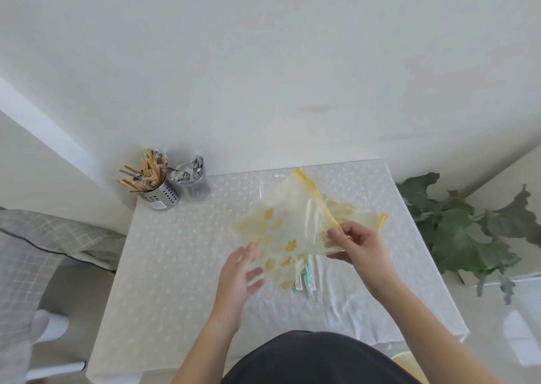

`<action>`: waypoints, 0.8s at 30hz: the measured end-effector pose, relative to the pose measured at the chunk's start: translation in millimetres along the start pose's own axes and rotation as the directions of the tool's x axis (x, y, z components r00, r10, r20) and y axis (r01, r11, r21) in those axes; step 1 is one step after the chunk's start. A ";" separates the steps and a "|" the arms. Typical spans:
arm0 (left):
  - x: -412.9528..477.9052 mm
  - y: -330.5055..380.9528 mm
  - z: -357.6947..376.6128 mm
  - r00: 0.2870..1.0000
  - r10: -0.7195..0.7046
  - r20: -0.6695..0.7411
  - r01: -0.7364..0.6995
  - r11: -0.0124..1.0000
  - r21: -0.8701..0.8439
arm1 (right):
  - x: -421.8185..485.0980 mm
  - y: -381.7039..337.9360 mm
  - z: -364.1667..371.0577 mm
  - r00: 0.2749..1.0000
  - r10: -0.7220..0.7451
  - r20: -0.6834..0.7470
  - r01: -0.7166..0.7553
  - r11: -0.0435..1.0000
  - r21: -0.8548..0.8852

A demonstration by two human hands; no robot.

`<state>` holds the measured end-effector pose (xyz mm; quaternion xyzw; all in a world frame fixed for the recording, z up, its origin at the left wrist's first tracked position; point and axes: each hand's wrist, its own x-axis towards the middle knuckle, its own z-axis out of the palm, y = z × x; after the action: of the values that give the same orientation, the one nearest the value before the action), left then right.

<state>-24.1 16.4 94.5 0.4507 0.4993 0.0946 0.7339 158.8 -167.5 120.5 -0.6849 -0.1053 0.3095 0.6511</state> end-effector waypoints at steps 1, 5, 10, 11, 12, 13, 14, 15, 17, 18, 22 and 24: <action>-3.0 -3.0 3.2 0.998 -0.002 0.062 0.003 1.000 -0.010 | -1.6 0.8 -1.1 1.000 0.003 -0.026 -0.002 0.999 0.037; -12.6 -6.9 14.1 0.978 0.041 0.205 -0.060 0.994 0.091 | -5.9 5.4 -2.0 0.998 0.014 -0.068 -0.007 0.995 0.100; -3.9 -9.2 6.8 0.991 0.104 0.079 -0.112 0.988 0.102 | -5.4 9.0 -12.4 0.996 0.035 -0.079 -0.031 0.999 0.045; -2.9 -9.7 4.7 0.992 0.116 0.053 -0.121 0.989 0.086 | -5.0 9.7 -15.3 0.996 0.036 -0.082 -0.033 0.999 0.039; -2.3 -10.1 3.3 0.992 0.123 0.040 -0.126 0.990 0.069 | -4.6 10.6 -17.4 0.996 0.038 -0.084 -0.034 0.999 0.039; -2.6 -9.9 3.4 0.992 0.122 0.041 -0.124 0.991 0.055 | -4.7 11.3 -18.7 0.996 0.040 -0.083 -0.037 0.998 0.043; -3.5 -9.6 4.3 0.992 0.110 0.056 -0.112 0.993 0.042 | -4.9 12.0 -19.5 0.996 0.043 -0.084 -0.039 0.998 0.048; -4.4 -9.2 5.8 0.993 0.088 0.081 -0.090 0.996 0.028 | -5.5 12.5 -20.1 0.995 0.044 -0.087 -0.039 0.998 0.053; -5.5 -8.1 9.3 0.990 0.045 0.135 -0.045 0.999 -0.003 | -6.8 12.6 -22.2 0.994 0.043 -0.097 -0.037 0.997 0.070; -5.7 -6.8 11.5 0.987 0.035 0.156 -0.032 0.999 -0.024 | -7.5 12.4 -24.3 0.994 0.044 -0.097 -0.036 0.996 0.080; 1.7 5.0 18.9 0.985 0.043 0.164 -0.021 0.991 -0.135 | -11.7 11.1 -38.0 0.997 0.065 -0.042 -0.061 0.992 0.109; 10.5 10.5 22.3 0.990 0.047 0.134 -0.031 0.993 -0.118 | -14.0 10.3 -44.3 0.997 0.080 -0.014 -0.078 0.992 0.095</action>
<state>2.5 16.0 97.8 0.4226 0.4325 0.1067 0.7893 170.0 -213.2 112.9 -0.6599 -0.0574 0.3334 0.6709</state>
